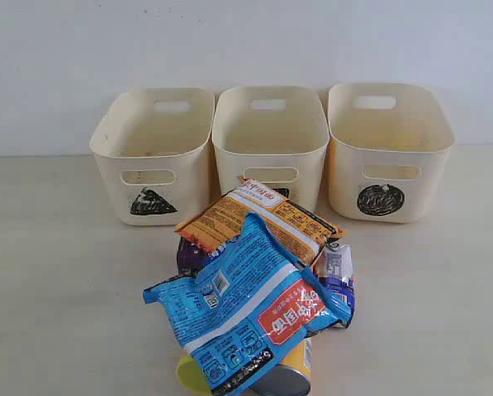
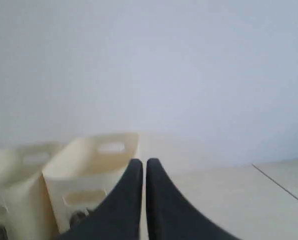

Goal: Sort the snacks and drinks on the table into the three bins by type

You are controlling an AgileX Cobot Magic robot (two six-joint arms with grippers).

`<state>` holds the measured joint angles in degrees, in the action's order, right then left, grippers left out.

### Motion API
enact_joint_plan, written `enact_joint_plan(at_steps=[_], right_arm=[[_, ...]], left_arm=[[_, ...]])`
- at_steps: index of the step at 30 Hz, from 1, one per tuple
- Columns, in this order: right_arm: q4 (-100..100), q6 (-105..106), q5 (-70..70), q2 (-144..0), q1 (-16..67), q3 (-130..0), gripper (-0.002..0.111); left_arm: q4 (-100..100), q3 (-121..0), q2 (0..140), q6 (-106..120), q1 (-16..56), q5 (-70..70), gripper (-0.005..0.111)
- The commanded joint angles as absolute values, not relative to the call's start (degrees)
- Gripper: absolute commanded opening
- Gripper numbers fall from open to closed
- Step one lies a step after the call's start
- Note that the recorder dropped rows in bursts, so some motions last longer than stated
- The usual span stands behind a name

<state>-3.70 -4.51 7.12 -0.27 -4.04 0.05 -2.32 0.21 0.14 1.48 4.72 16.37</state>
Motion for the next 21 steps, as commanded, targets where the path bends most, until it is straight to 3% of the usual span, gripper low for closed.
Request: enact_joint_plan(at_steps=[1, 11, 21], right_arm=[[-3.63, -13.46, 17.17, 0.0, -3.95, 0.0, 0.0], [2.16, -16.38, 11.08, -12.94, -3.95, -15.91, 0.0], [7.6, -10.41, -12.27, -31.8, -3.95, -34.66, 0.0]], left_arm=[[-2.3, 0.0, 0.0, 0.95, 4.61, 15.88, 0.004], [-2.3, 0.0, 0.0, 0.95, 4.61, 15.88, 0.004], [-2.3, 0.0, 0.0, 0.95, 4.61, 15.88, 0.004]])
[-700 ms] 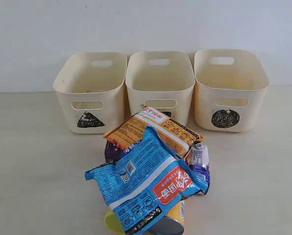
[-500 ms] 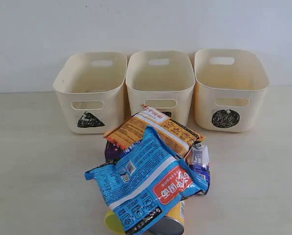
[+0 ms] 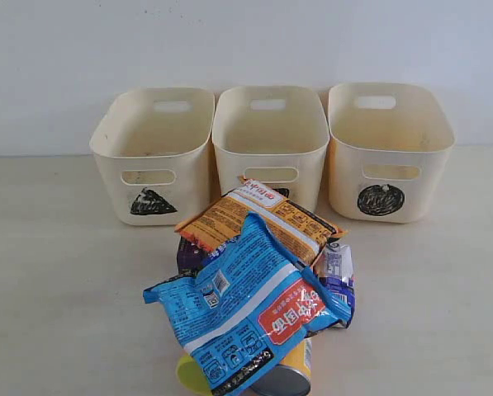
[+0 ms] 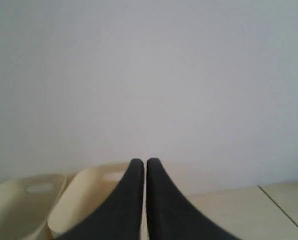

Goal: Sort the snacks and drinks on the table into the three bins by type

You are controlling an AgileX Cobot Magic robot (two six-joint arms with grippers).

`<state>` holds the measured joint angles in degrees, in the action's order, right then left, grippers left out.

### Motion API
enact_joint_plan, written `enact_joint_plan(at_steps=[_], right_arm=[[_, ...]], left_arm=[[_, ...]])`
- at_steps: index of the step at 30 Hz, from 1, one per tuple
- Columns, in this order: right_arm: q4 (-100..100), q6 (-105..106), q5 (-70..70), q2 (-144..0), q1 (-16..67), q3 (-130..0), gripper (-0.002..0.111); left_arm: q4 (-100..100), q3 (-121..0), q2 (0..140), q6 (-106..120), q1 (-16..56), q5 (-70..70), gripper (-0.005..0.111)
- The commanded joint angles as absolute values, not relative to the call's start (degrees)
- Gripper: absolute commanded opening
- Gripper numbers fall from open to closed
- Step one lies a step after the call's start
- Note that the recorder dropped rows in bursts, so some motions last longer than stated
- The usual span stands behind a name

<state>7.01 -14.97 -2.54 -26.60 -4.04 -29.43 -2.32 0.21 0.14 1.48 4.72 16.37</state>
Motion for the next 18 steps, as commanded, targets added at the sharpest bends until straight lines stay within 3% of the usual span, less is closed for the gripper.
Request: enact_joint_plan(at_steps=[1, 10, 14, 18], right_arm=[[6.23, -8.39, -14.78, -33.22, -3.95, -36.2, 0.0], [-32.57, 34.19, -42.02, -46.88, -3.95, -48.24, 0.0], [-46.73, 45.94, -46.46, -50.31, -3.81, -48.02, 0.0], [-47.66, 46.67, -46.6, -52.55, 1.45, -48.02, 0.0]], left_arm=[[-2.3, 0.0, 0.0, 0.95, 4.61, 15.88, 0.004], [-2.3, 0.0, 0.0, 0.95, 4.61, 15.88, 0.004], [-2.3, 0.0, 0.0, 0.95, 4.61, 15.88, 0.004], [-2.3, 0.0, 0.0, 0.95, 4.61, 15.88, 0.004]])
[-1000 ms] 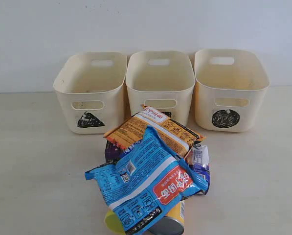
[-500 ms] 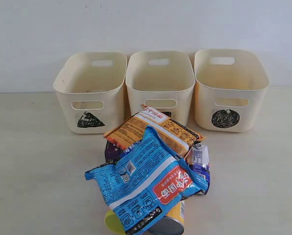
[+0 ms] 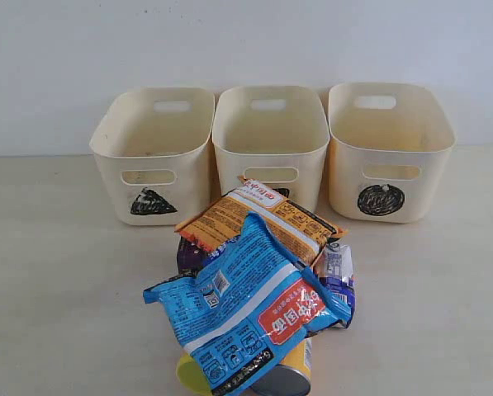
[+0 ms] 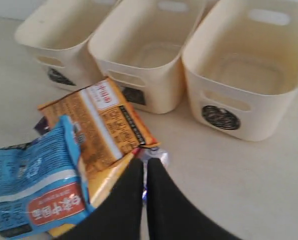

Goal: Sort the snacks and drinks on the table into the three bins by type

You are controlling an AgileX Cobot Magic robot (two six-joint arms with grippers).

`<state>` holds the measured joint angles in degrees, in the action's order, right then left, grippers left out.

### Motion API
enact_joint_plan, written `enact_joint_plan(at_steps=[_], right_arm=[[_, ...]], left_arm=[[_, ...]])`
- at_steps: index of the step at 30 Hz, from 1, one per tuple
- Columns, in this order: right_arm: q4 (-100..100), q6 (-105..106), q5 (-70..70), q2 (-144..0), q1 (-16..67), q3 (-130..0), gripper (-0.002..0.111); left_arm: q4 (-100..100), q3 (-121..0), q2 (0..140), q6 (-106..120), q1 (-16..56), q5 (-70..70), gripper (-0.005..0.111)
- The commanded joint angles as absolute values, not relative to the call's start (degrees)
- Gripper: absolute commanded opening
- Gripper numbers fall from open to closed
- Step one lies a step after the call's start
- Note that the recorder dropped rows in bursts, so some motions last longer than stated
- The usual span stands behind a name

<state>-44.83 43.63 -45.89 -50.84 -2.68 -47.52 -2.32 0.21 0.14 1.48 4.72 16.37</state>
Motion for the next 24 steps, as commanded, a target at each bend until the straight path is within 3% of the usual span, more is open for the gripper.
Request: enact_joint_plan(at_steps=[1, 17, 24], right_arm=[[-47.66, 46.82, -46.46, -52.97, 2.99, -48.02, 0.0], [-18.66, 34.88, -34.43, -68.51, 34.78, -48.13, 0.0], [-16.77, 54.6, -34.44, -75.05, 44.27, -48.56, 0.0]], left_arm=[[-2.3, 0.0, 0.0, 0.95, 4.61, 15.88, 0.004], [-2.3, 0.0, 0.0, 0.95, 4.61, 15.88, 0.004], [-2.3, 0.0, 0.0, 0.95, 4.61, 15.88, 0.004]])
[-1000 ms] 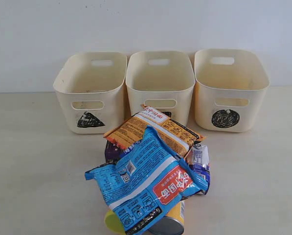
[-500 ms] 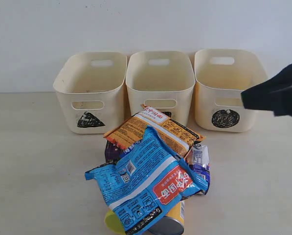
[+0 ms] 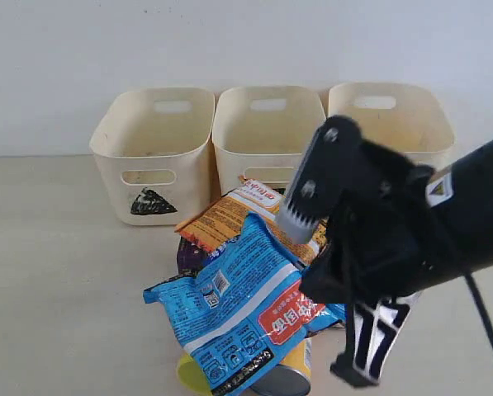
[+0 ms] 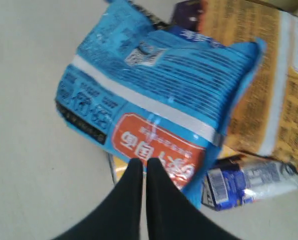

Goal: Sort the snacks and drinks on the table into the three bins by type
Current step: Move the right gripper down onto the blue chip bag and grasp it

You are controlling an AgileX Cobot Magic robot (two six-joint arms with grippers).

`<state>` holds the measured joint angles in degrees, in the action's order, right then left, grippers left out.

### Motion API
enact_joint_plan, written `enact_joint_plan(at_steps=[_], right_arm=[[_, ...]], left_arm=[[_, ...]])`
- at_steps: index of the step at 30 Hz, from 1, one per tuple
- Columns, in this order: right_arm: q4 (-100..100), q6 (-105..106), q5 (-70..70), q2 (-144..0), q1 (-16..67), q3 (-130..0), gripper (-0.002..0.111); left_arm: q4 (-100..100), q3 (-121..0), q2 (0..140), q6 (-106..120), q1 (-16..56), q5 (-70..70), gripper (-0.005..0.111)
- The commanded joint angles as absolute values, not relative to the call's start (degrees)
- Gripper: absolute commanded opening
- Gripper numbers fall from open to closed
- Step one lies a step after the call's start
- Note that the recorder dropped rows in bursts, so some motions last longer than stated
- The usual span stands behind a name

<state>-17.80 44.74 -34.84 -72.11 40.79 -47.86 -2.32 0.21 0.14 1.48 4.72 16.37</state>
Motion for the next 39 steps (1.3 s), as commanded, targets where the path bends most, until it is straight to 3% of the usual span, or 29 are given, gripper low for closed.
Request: enact_joint_plan(at_steps=[1, 8, 15, 16, 22, 24, 39], right_arm=[[-16.77, 55.45, -35.14, -76.26, 44.52, -49.46, 0.0], [-14.35, 69.53, -55.02, -91.49, 44.52, -68.01, 0.0], [-5.19, 81.27, -57.89, -97.39, 46.47, -75.32, 0.001], [-2.85, 81.11, -57.47, -97.28, 47.34, -75.32, 0.008], [0.0, 73.99, -53.7, -97.28, 51.53, -75.32, 0.084], [2.75, 68.59, -53.22, -97.28, 51.96, -75.32, 0.095], [17.62, 69.7, -50.56, -99.48, 54.13, -72.51, 0.097]], left_arm=[[-2.3, 0.0, 0.0, 0.95, 4.61, 15.88, 0.004], [-2.3, 0.0, 0.0, 0.95, 4.61, 16.06, 0.004], [-2.3, 0.0, 0.0, 0.95, 4.61, 15.96, 0.004], [-2.3, 0.0, 0.0, 0.95, 4.61, 15.96, 0.004], [-2.3, 0.0, 0.0, 0.95, 4.61, 15.85, 0.004], [-2.3, 0.0, 0.0, 0.95, 4.61, 15.85, 0.004], [-2.3, 0.0, 0.0, 0.95, 4.61, 15.96, 0.004]])
